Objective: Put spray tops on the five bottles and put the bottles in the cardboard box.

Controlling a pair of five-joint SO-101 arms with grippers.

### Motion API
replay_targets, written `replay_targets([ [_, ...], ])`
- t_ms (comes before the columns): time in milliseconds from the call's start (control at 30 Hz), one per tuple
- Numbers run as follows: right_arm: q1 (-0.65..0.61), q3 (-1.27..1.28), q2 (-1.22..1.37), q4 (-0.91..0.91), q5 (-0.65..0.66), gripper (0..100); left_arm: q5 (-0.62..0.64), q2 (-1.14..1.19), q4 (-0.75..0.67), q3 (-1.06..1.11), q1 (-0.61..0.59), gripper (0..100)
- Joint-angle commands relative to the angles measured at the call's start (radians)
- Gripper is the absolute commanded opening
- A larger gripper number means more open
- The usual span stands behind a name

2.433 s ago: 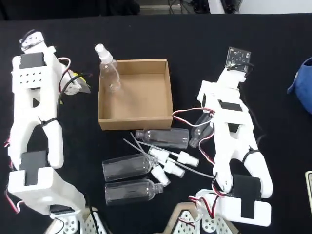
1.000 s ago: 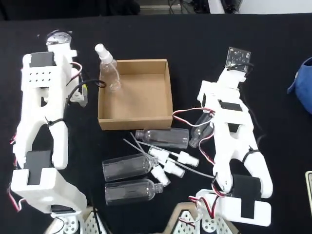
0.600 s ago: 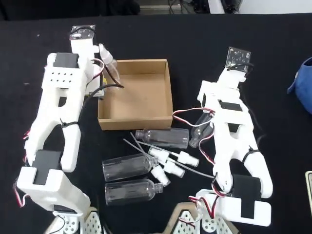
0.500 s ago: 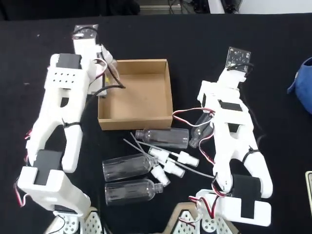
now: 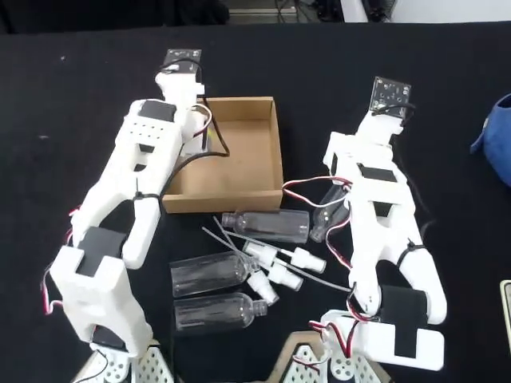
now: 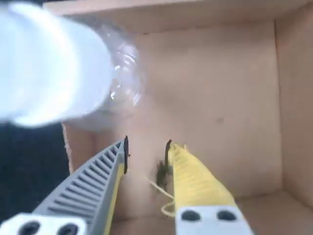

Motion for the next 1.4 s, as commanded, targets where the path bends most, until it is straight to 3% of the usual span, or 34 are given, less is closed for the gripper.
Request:
replay_targets([
  [0,-0.008,-0.008,-0.048,-0.026,-0.003,3.5,0.026,0.011,-0.069,-0.008,0.001,3],
  [867,-0.008,-0.008,-0.048,-0.026,-0.003,3.5,0.035,0.075,-0.068,-0.038,-0.012,3],
  [1100,-0.008,-0.007,-0.048,-0.026,-0.003,3.5,0.104,0.026,-0.074,0.016,-0.022,3],
  [1367,-0.008,-0.007,-0.048,-0.026,-0.003,3.5,0.098,-0.175,-0.264,0.277,-0.044,3],
])
